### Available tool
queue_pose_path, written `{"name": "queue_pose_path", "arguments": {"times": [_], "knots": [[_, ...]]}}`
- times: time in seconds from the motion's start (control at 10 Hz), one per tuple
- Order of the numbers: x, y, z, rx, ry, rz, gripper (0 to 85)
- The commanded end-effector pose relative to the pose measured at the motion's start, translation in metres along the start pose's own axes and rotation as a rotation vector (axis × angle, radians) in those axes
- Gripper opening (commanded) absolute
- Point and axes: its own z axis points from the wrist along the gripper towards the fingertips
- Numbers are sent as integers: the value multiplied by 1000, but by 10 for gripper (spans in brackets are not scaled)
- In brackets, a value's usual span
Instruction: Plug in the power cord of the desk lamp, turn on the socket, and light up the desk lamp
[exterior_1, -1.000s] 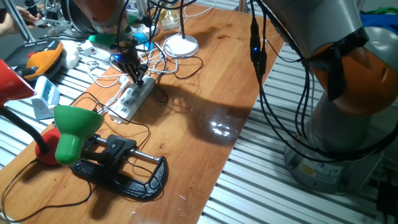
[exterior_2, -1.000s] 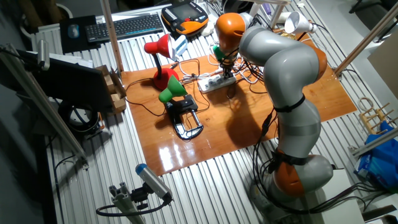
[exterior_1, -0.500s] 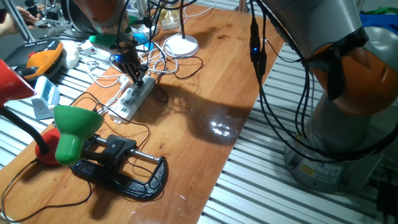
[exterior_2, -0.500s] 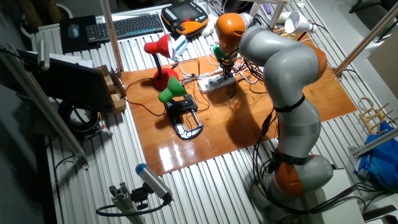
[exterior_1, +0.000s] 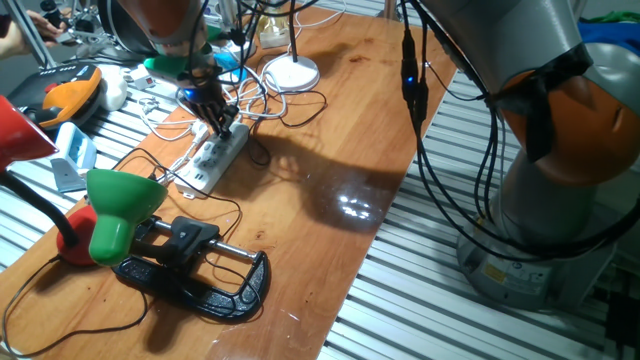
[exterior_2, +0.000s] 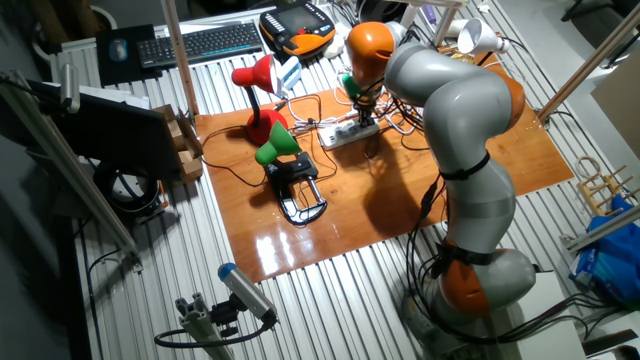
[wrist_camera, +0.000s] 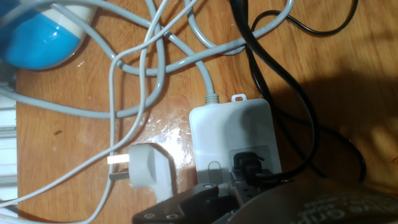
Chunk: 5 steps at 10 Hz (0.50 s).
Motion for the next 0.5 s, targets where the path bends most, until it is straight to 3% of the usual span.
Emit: {"name": "queue_pose_path", "arguments": {"times": [0.0,0.2,0.4], "knots": [[0,0,0,-1,-6,0,0],[1,0,-1,0,-20,-6,0],[1,0,0,0,-17,-11,0]]}}
